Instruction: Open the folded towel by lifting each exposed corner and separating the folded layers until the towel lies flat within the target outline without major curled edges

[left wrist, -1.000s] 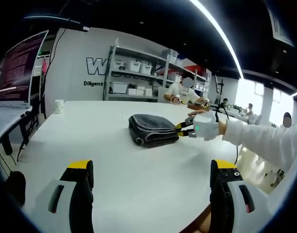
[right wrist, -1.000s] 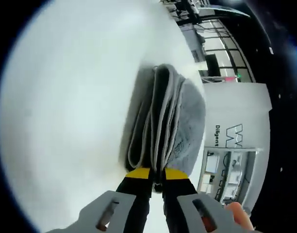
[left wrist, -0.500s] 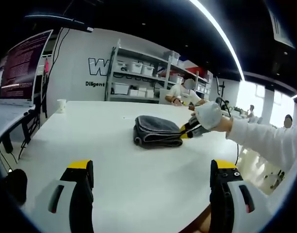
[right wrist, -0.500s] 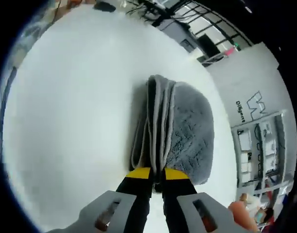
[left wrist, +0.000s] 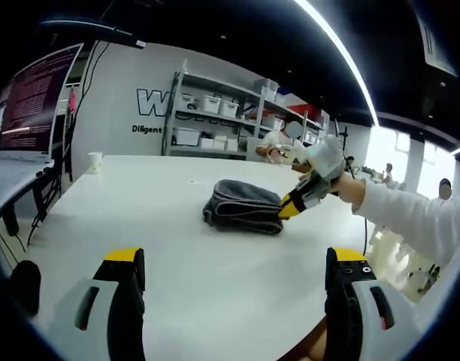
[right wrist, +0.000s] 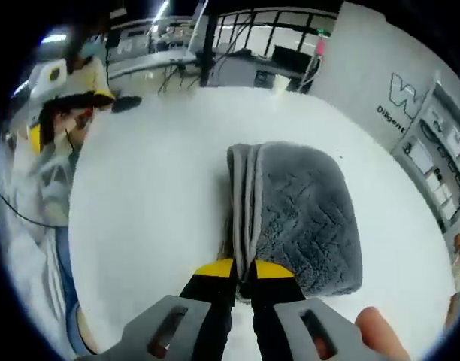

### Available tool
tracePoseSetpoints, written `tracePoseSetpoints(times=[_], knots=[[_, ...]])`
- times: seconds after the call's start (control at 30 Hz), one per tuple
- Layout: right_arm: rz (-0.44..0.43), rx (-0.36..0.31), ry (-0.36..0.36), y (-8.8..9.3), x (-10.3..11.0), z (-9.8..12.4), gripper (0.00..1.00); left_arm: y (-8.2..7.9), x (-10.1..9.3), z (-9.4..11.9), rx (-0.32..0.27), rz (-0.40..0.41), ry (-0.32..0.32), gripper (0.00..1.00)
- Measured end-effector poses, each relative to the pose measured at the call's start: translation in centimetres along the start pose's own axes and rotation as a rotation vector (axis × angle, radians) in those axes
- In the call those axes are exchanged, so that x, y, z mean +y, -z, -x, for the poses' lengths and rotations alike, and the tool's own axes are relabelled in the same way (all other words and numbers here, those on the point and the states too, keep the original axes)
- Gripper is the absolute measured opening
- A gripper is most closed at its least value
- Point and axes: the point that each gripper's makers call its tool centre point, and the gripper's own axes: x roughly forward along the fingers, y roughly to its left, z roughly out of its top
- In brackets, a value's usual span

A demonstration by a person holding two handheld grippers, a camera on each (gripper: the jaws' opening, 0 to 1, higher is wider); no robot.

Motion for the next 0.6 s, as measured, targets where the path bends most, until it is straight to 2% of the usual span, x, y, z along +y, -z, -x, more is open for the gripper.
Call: tracePoseSetpoints(times=[0.03,0.17,0.23,0.47,0.6], knots=[[-0.018,-0.007,-0.006,-0.1,0.0,0.0,0.01,0.0,0.0,0.0,0.0,0.0,0.0,0.99],[-0.247,-0.144,-0.112,-2.0,0.2,1.0,0.01,0.0,0.1,0.1,0.001,0.0,-0.004,0.99],[-0.281,-0.167,-0.134,-2.3,0.3,1.3,0.01,0.0,0.1,0.1,0.001,0.0,-0.005,0.99],[-0.498,-0.322,-0.198,-3.5,-0.8,2.9,0.01,0.0,0.3,0.3,0.0,0.0,-0.008,0.99],[-0.64,-0.432,-0.246,-4.1,-2.5,3.9,0.01,0.0,0.3,0.4,-0.001,0.0,-0.007,0.99]])
